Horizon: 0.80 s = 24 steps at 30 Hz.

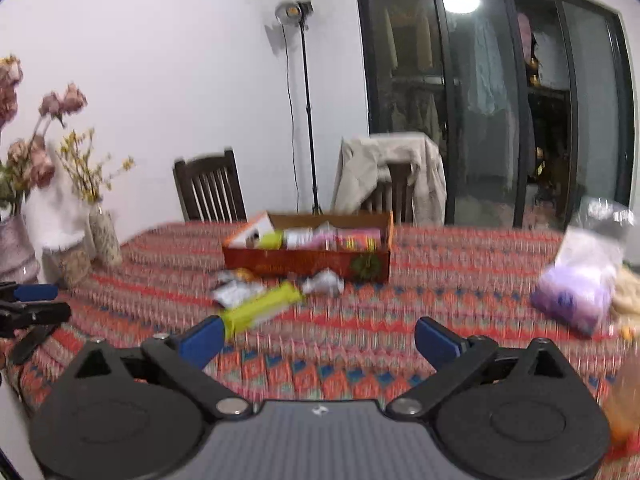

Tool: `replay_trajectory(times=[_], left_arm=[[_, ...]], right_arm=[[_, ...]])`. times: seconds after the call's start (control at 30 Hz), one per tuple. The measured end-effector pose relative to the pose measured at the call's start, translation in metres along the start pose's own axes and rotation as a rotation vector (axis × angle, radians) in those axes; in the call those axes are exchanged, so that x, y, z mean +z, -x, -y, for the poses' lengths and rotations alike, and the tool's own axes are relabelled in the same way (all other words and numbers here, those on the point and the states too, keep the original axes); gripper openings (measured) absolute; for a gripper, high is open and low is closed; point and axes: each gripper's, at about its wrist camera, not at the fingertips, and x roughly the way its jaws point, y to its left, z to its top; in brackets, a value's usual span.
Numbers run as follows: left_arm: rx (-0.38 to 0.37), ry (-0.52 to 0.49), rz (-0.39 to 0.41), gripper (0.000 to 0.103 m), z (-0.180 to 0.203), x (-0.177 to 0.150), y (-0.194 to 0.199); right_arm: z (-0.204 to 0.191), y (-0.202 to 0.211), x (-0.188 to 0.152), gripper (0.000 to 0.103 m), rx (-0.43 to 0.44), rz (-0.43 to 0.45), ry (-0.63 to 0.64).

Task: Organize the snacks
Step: 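Withdraw both tools from the box back toward the snack pile, then grasp a white packet with the left tool while the right tool grasps a white packet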

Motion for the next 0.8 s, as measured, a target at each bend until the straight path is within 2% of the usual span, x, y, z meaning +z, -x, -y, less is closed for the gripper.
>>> replay_trajectory(times=[0.03, 0.2, 0.43, 0.53, 0.6, 0.67, 0.8], left_arm=[[0.021, 0.004, -0.013, 0.103, -0.002, -0.005, -0.001], [0.082, 0.064, -0.088, 0.103, -0.018, -0.019, -0.011], [0.054, 0.048, -0.076, 0.103, -0.024, -0.002, -0.033], [0.041, 0.021, -0.093, 0.103, -0.022, 0.008, -0.063], [0.070, 0.014, -0.125, 0.103, -0.019, 0.015, -0.087], [0.086, 0.008, -0.146, 0.103, -0.017, 0.025, -0.116], [0.074, -0.057, -0.139, 0.103, -0.014, 0.047, -0.175]], right_arm=[[0.000, 0.000, 0.000, 0.102, 0.000, 0.000, 0.000], [-0.001, -0.017, -0.048, 0.102, -0.050, -0.135, -0.006], [-0.001, -0.012, -0.047, 0.102, -0.074, -0.126, 0.000], [0.005, -0.010, -0.036, 0.102, -0.086, -0.105, -0.014], [0.010, -0.017, -0.029, 0.102, -0.094, -0.104, -0.038], [0.012, -0.037, -0.024, 0.102, -0.120, -0.111, -0.048], [0.013, -0.064, -0.019, 0.102, -0.113, -0.142, -0.055]])
